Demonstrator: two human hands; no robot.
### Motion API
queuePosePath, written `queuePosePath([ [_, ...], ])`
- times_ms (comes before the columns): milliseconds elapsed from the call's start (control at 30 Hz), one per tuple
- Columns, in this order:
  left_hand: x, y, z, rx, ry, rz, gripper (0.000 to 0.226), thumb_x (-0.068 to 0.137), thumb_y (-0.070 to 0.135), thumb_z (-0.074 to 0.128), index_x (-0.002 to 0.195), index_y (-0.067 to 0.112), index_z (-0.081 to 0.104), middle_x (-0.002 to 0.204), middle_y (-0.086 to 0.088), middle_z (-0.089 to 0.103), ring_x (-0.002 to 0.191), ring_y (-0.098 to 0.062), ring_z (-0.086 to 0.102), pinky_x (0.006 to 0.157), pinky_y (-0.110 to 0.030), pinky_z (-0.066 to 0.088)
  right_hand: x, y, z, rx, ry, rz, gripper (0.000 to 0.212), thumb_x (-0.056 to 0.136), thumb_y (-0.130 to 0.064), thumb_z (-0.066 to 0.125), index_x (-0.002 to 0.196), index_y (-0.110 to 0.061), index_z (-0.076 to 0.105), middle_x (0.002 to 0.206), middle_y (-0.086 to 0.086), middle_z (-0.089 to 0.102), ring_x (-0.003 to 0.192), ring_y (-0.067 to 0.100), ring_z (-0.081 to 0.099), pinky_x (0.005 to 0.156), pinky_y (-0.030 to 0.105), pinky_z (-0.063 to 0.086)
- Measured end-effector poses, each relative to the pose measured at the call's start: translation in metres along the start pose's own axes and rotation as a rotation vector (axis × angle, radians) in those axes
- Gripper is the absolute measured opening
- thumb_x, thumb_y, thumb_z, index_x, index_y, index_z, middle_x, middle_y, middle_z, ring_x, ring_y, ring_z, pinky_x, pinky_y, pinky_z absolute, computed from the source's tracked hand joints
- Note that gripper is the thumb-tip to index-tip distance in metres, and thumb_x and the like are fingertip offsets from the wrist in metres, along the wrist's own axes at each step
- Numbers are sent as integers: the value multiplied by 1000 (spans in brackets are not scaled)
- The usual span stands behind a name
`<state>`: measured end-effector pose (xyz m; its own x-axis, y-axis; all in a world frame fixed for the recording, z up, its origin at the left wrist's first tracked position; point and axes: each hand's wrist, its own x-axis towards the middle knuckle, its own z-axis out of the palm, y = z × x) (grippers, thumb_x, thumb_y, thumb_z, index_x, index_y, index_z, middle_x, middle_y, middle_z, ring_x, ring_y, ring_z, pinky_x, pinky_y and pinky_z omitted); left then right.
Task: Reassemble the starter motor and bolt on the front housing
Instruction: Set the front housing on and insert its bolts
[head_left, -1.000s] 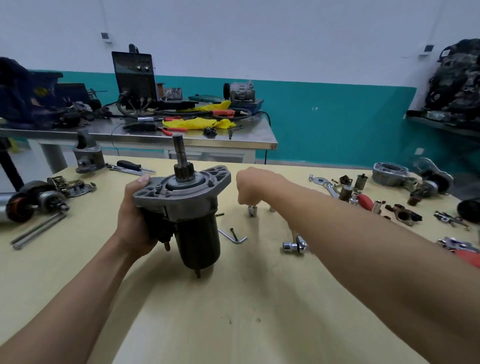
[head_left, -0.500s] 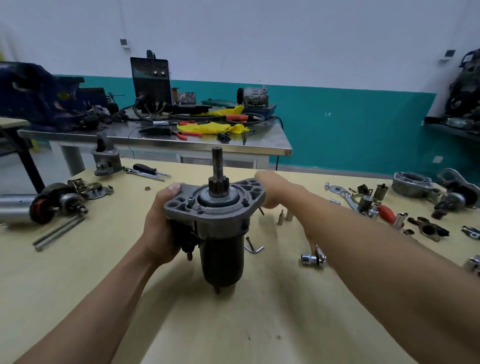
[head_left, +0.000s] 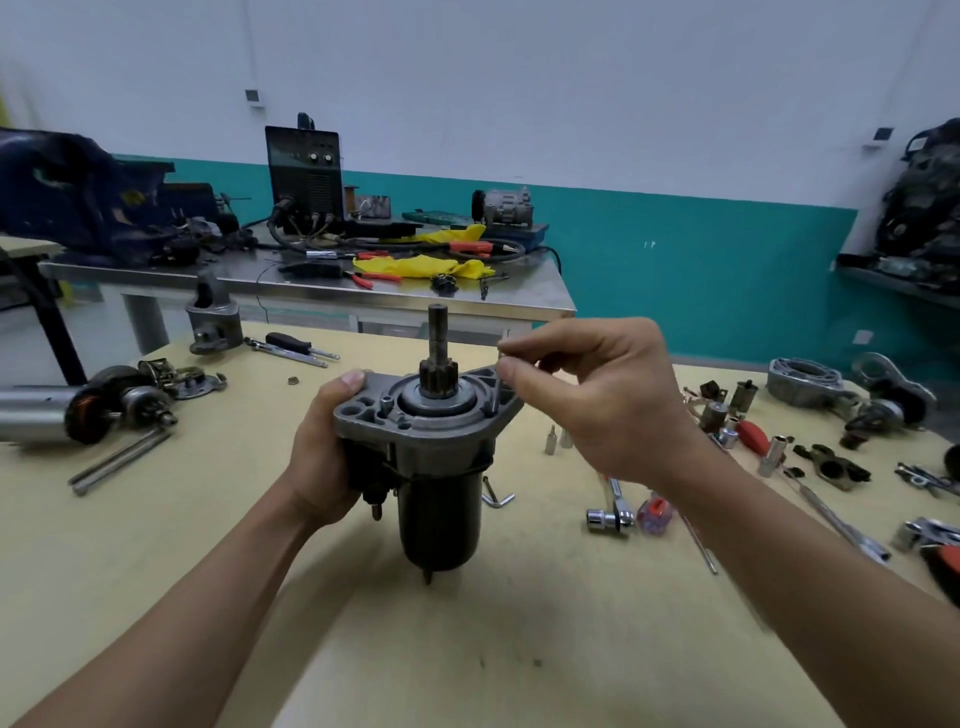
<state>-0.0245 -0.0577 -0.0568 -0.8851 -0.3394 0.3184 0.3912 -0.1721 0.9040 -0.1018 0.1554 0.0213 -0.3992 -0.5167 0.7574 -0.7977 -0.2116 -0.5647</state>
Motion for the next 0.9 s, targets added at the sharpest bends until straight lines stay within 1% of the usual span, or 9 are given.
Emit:
queuePosePath([
  [100, -1, 0, 0, -9, 2, -1, 63, 97, 41, 24, 91, 16, 82, 94, -8, 78, 86, -20, 74, 70, -22, 57, -2, 2, 2, -84, -78, -54, 19, 81, -9, 76, 96, -20, 76, 81, -9, 74, 73, 9, 69, 65, 22, 55],
  [200, -1, 1, 2, -18, -3, -5, 66, 100, 39, 21, 87, 17, 82, 90, -5, 78, 83, -18, 74, 68, -21, 57, -2, 3, 2, -105, -104, -42, 21, 82, -6, 76, 98, -18, 75, 82, -11, 73, 73, 5, 68, 66, 17, 52],
  [333, -1, 1, 3, -18, -2, -9, 64, 98, 40, 24, 89, 14, 82, 91, -7, 78, 83, -20, 74, 69, -21, 57, 3, 2, -1, -162, -132, -87, 17, 81, -6, 77, 95, -14, 77, 81, -7, 74, 73, 8, 69, 67, 17, 52],
  [467, -2, 0, 2, -27, -20, -13, 69, 101, 39, 18, 90, 18, 82, 92, -4, 79, 85, -17, 75, 70, -20, 56, 6, -1, 1, -237, -157, -141, 13, 81, -4, 77, 94, -9, 78, 81, -6, 73, 72, 6, 67, 67, 18, 52],
  [600, -1, 1, 3, -57, -69, -22, 68, 98, 40, 19, 93, 17, 82, 94, -4, 79, 86, -17, 75, 71, -20, 57, 6, -5, 0, -230, -204, -162, 15, 82, -4, 77, 95, -10, 78, 82, -10, 72, 74, 4, 67, 67, 15, 51],
  [700, 1, 1, 1, -69, -36, -25, 60, 90, 46, 32, 93, 11, 81, 94, -11, 78, 86, -22, 74, 69, -23, 57, 1, -6, -4, -152, -183, -79, 18, 81, -4, 77, 96, -14, 77, 83, -8, 74, 75, 6, 70, 69, 16, 54],
  [767, 1, 0, -1, -65, -22, -32, 60, 88, 47, 35, 96, 9, 80, 98, -16, 77, 89, -26, 74, 70, -25, 58, -3, -7, -6, -150, -184, -50, 17, 82, -5, 77, 96, -14, 77, 84, -5, 76, 76, 7, 71, 70, 17, 55],
  [900, 0, 0, 0, -50, -16, -35, 59, 90, 46, 32, 94, 13, 81, 95, -10, 78, 87, -22, 74, 69, -24, 58, -4, -9, -6, -254, -196, -82, 12, 83, -6, 76, 95, -8, 78, 85, 1, 75, 76, 12, 69, 68, 25, 57],
])
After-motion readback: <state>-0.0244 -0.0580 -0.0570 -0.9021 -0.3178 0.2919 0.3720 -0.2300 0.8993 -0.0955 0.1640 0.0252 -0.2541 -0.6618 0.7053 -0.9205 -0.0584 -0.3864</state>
